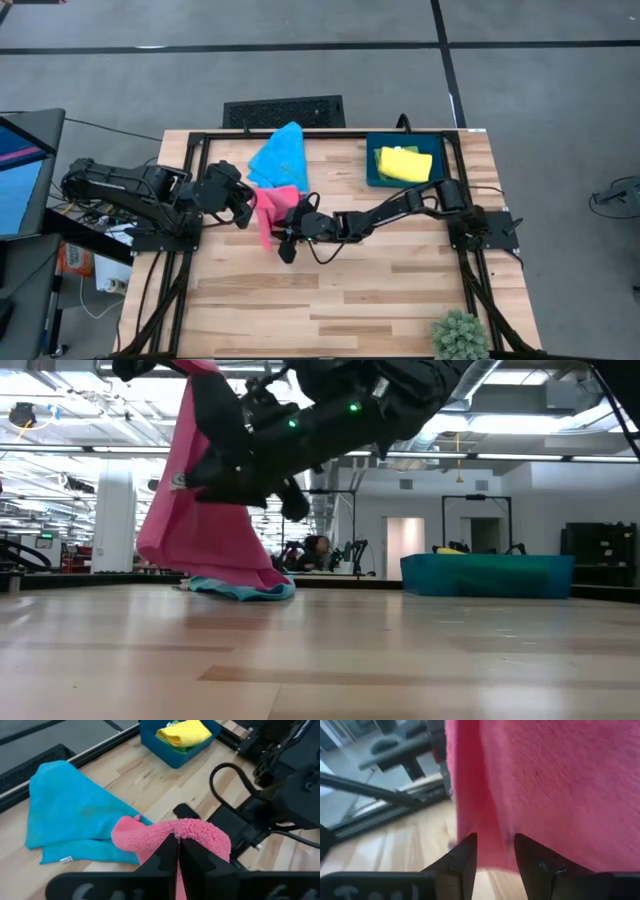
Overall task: Fold microfiber towels
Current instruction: Fold the pink microfiber towel
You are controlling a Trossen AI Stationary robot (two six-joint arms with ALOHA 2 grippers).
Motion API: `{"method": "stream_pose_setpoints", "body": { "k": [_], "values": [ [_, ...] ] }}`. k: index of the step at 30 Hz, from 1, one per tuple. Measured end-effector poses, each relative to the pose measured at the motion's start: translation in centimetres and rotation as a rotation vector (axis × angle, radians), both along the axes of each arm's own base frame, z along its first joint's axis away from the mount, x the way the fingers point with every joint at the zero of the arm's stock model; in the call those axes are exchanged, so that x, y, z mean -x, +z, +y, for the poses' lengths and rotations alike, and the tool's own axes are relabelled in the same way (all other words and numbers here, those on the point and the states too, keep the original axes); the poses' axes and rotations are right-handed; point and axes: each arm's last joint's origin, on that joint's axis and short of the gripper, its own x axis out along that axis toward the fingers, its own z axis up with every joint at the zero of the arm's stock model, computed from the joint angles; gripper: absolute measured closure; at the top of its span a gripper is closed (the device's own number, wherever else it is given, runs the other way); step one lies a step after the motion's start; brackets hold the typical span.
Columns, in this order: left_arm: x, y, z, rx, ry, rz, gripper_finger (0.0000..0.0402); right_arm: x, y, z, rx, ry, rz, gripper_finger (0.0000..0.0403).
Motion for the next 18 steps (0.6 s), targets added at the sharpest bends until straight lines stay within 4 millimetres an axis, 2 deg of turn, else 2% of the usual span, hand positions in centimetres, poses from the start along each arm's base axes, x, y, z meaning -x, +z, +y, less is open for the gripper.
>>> {"method": "stream_pose_setpoints", "body": {
  "k": [6, 9, 11, 15, 18],
  "values": [
    [-0.1, 0.1, 0.0, -0.005, -0.013, -0.015, 0.0401, -1.1, 0.4, -0.6, 0.005, -0.017, -0.011, 0.0252],
    [-0.1, 0.1, -0.1, -0.006, -0.021, -0.01, 0.0401, -1.1, 0.1, -1.1, 0.012, -0.028, 0.049, 0.0265],
    [-0.1, 0.1, -0.1, -0.008, -0.032, -0.004, 0.0401, -1.3, 0.4, -1.5, 0.014, -0.036, 0.06, 0.0287],
    [-0.1, 0.1, -0.1, -0.028, -0.053, 0.011, 0.0401, -1.0, 0.3, -1.8, 0.012, -0.017, 0.129, 0.038],
    [-0.1, 0.1, -0.1, -0.028, -0.073, 0.019, 0.0401, -0.5, 1.6, -1.4, -0.015, 0.014, 0.14, 0.0389]
  ]
}}
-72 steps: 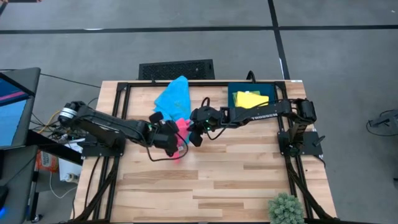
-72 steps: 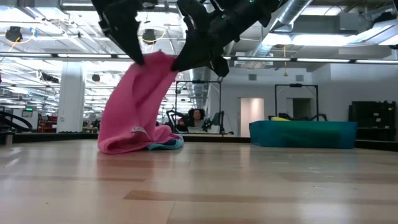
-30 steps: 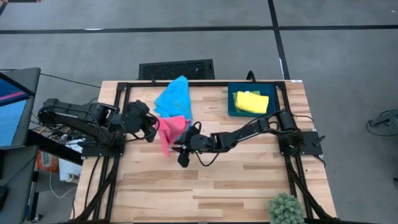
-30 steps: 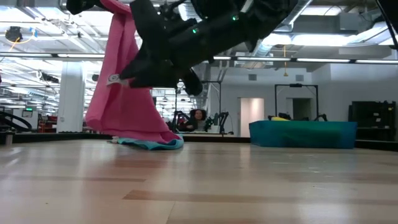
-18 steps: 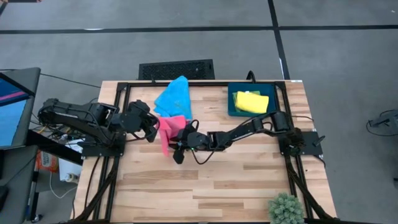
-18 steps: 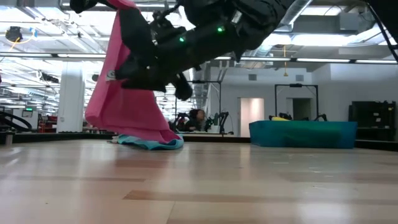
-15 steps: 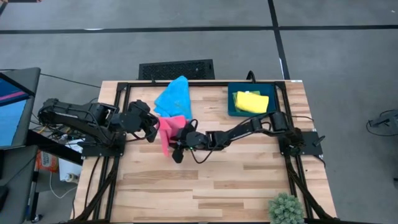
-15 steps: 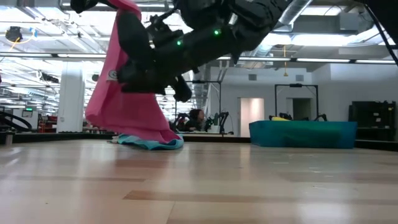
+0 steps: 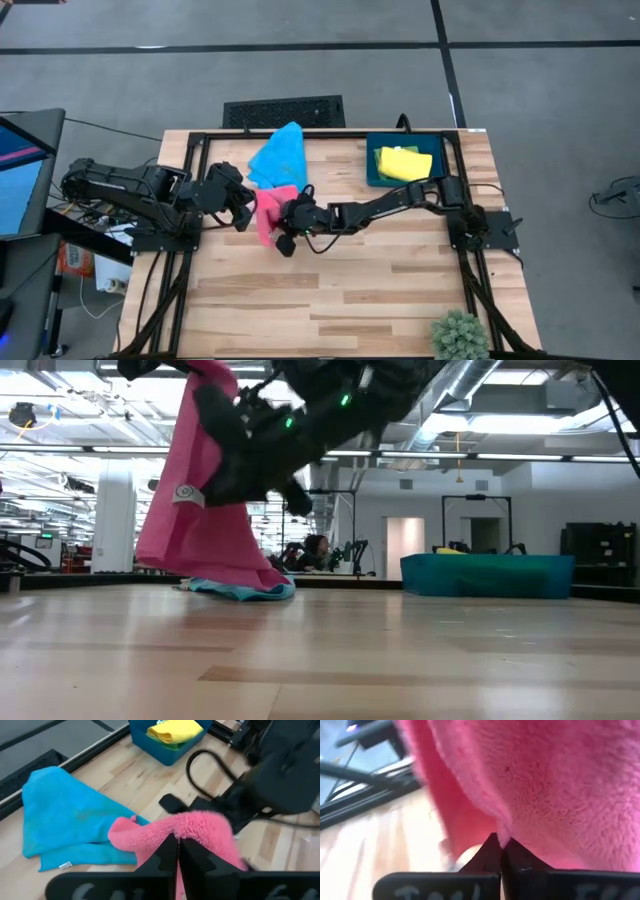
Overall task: Fold microfiber towels
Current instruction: Fold the pink microfiber towel
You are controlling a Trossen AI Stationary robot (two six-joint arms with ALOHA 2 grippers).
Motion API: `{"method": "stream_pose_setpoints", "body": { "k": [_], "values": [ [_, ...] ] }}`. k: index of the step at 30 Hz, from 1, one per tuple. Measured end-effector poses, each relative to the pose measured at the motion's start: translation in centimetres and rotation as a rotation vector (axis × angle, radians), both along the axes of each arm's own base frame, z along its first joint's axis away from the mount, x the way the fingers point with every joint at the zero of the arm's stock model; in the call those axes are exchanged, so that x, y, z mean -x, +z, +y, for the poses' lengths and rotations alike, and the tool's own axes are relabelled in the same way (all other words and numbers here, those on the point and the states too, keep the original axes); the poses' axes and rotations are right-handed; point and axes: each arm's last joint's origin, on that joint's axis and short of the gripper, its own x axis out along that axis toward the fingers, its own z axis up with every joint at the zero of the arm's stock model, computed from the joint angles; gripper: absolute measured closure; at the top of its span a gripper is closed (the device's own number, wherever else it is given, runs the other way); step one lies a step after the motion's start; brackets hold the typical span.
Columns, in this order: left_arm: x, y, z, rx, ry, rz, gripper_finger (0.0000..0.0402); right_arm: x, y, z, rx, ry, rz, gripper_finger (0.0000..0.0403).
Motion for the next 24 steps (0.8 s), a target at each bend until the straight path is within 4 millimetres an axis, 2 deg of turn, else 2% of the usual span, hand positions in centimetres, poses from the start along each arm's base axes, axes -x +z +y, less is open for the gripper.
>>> {"method": "stream_pose_setpoints", "body": {
  "k": [3, 9, 12, 17, 24],
  "values": [
    [0.1, -0.1, 0.0, 0.018, -0.024, 0.017, 0.0401, 1.3, 2.1, 0.4, -0.026, 0.031, 0.072, 0.0396],
    [0.3, -0.4, -0.1, 0.049, -0.041, 0.051, 0.0401, 6.3, 8.5, 0.4, -0.011, 0.044, 0.234, 0.0399],
    [0.2, -0.3, 0.0, 0.018, -0.031, 0.047, 0.0401, 8.5, 11.0, -0.1, -0.007, 0.038, 0.267, 0.0399],
    [-0.6, 0.5, 1.1, -0.103, -0.026, -0.015, 0.0401, 11.4, 14.2, -3.0, 0.088, -0.065, 0.289, 0.04],
    [-1.5, 1.6, 4.7, -0.266, -0.084, -0.043, 0.0401, 15.8, 18.8, -7.7, 0.227, -0.3, 0.228, 0.0401]
  ]
}}
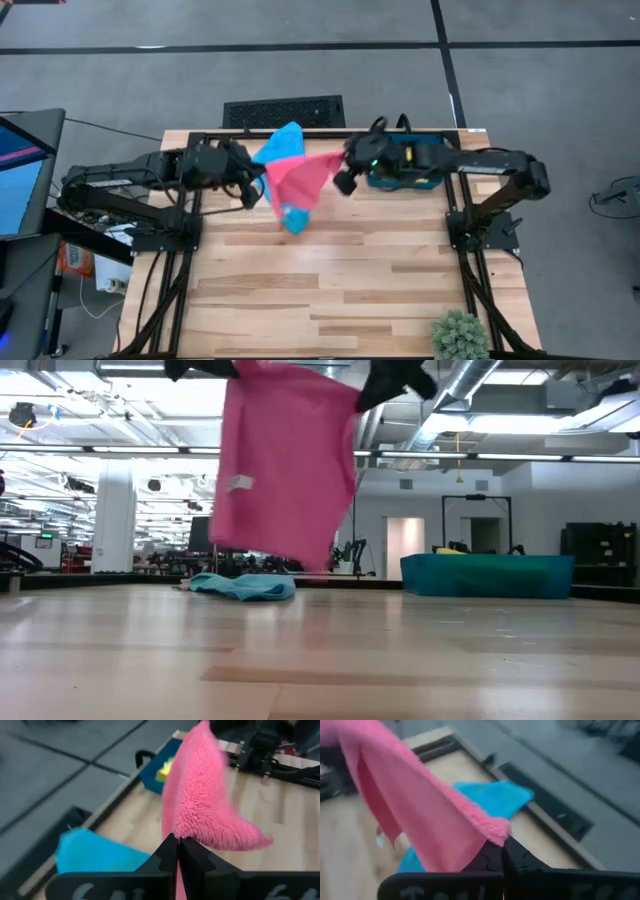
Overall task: Fold microfiber towels
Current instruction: Fold the pink microfiber towel
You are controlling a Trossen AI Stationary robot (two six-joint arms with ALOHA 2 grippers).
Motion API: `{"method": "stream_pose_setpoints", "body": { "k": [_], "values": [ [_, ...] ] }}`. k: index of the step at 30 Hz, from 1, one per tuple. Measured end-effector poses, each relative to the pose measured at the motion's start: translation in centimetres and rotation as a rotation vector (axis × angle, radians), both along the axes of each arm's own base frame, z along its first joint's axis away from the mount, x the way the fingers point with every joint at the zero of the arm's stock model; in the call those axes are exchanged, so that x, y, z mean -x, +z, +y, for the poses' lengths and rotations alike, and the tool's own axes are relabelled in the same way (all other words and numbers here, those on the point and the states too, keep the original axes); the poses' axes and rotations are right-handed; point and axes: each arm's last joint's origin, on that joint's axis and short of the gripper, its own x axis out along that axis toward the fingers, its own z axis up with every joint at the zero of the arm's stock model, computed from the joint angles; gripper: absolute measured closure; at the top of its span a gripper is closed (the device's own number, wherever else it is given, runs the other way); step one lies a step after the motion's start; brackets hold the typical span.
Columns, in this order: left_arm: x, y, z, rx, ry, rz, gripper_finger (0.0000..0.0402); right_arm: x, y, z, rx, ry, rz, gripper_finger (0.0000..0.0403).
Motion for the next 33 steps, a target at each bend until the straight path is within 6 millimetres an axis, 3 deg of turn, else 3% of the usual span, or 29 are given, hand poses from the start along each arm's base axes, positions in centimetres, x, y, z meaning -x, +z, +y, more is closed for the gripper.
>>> {"method": "stream_pose_setpoints", "body": {
  "k": [7, 11, 14, 20, 25, 29, 33],
  "values": [
    [-0.7, 0.4, 3.1, -0.236, -0.029, 0.06, 0.0401, 3.4, 2.1, -1.1, 0.103, -0.101, 0.029, 0.0402],
    [-1.8, -0.6, 3.4, -0.19, -0.121, 0.103, 0.0401, 3.9, 1.7, 0.7, 0.063, -0.091, 0.076, 0.0403],
    [-3.2, -2.2, 2.6, -0.1, -0.222, 0.173, 0.0401, 3.7, 0.2, 3.3, 0.017, -0.075, 0.156, 0.0403],
    [-5.6, -7.1, -1.6, 0.069, -0.426, 0.369, 0.0401, 2.9, -4.9, 11.0, -0.103, -0.009, 0.267, 0.0403],
    [-6.1, -11.2, -6.0, 0.162, -0.507, 0.477, 0.0401, 2.5, -8.9, 17.7, -0.223, 0.031, 0.295, 0.0403],
    [-6.3, -14.1, -9.0, 0.249, -0.538, 0.509, 0.0393, 1.5, -11.7, 21.5, -0.338, 0.066, 0.283, 0.0403],
    [-7.1, -16.4, -12.0, 0.325, -0.53, 0.527, 0.0371, 0.1, -14.2, 24.0, -0.454, 0.098, 0.253, 0.04]
  ]
}}
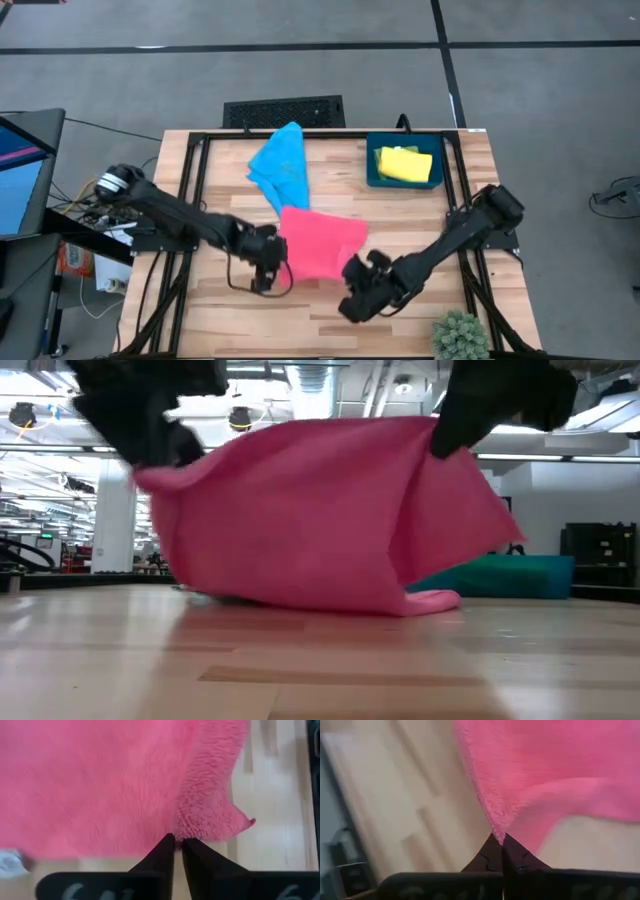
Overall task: Fold microfiber towels
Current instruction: Fold the pink microfiber towel
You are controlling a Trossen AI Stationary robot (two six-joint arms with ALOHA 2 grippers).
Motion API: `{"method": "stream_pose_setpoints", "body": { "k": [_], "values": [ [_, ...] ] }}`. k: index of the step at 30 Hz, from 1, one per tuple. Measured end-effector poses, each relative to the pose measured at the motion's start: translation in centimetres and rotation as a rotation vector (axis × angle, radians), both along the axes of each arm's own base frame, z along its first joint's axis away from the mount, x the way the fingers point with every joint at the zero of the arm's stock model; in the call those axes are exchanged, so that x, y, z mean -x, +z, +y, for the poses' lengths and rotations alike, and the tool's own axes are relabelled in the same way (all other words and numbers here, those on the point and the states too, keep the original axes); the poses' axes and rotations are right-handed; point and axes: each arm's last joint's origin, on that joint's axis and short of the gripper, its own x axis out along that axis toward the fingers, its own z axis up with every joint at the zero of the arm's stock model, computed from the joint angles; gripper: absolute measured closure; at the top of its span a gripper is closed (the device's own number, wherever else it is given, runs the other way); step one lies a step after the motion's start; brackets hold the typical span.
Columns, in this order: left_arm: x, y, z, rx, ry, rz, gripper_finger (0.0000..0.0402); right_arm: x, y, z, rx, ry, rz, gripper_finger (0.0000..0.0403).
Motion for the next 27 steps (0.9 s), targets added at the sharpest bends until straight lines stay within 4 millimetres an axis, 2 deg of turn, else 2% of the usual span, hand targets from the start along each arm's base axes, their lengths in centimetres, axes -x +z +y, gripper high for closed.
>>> {"method": "stream_pose_setpoints", "body": {
  "k": [3, 5, 8, 11, 15, 18, 23, 27],
  "values": [
    [-0.4, -2.1, -1.8, 0.011, 0.025, 0.066, 0.0341, -0.7, -1.2, 1.0, -0.057, 0.016, -0.012, 0.04],
    [-0.3, -3.7, -2.7, 0.006, 0.032, 0.147, 0.0317, -1.3, -1.4, 1.3, -0.099, 0.017, -0.042, 0.04],
    [0.0, -6.0, -3.8, 0.025, 0.051, 0.284, 0.0286, -1.2, -1.5, 1.4, -0.105, 0.011, -0.032, 0.0399],
    [0.6, -7.1, -5.3, 0.045, 0.047, 0.339, 0.0266, -1.2, -1.4, 1.4, -0.109, 0.002, -0.039, 0.0399],
    [2.0, -6.9, -7.4, 0.011, 0.083, 0.297, 0.0259, -1.3, -1.4, 1.4, -0.11, 0.003, -0.041, 0.0399],
    [2.9, -5.2, -8.7, 0.032, 0.116, 0.201, 0.0263, -1.3, -1.4, 1.3, -0.112, 0.001, -0.044, 0.0398],
    [5.0, -2.0, -9.5, 0.016, 0.164, 0.028, 0.0279, -1.4, -1.4, 1.2, -0.109, -0.004, -0.045, 0.0397],
    [5.8, -1.6, -9.8, -0.035, 0.072, 0.007, 0.0289, -1.5, -1.4, 1.2, -0.105, 0.004, -0.047, 0.0397]
  ]
}}
